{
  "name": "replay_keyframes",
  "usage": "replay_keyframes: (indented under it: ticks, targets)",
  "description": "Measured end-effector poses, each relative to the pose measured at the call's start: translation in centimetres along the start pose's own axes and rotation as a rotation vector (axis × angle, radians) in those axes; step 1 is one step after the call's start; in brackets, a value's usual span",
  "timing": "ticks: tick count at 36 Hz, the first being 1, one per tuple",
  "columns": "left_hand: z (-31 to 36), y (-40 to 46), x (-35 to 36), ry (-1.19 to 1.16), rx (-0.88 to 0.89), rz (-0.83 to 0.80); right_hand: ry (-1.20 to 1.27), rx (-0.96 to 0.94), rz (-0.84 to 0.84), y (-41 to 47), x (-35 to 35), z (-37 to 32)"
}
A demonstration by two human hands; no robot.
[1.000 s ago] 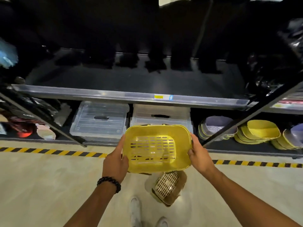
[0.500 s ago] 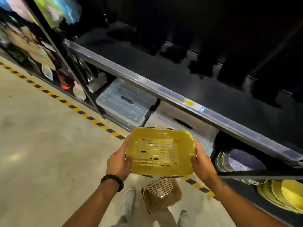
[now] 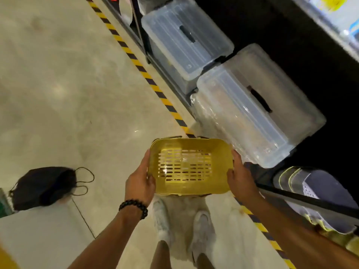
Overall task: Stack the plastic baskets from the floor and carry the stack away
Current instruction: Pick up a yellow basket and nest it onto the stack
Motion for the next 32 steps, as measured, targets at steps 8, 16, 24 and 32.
replay_keyframes:
  ticks: [8, 16, 24, 32]
  targets:
    - [-11.6, -0.9, 12.5, -0.015, -0.052, -0.045, -0.077, 0.088, -0.052, 1.4, 11.8, 10.3]
    - [-18.3, -0.1, 21.2, -0.077, -0.109, -0.048, 0.121, 0.082, -0.086, 3.7, 18.7, 15.1]
    - [-19.5, 1.9, 27.2, -0.002, 0.026, -0.126, 0.166, 0.009, -0.097, 6.1, 24.7, 19.5]
    - [-21.4, 0.7, 28.7, 0.134, 0.05, -0.157, 0.024, 0.127, -0.061, 5.8, 25.2, 20.7]
Point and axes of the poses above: each hand's wrist, its own y-axis towards the middle knuckle, its own x-axis out of the palm, z = x × y, the point moved 10 cm from there along y, towards the middle knuckle, and after that the axes turned 6 degrees about z, right-handed, at the moved point
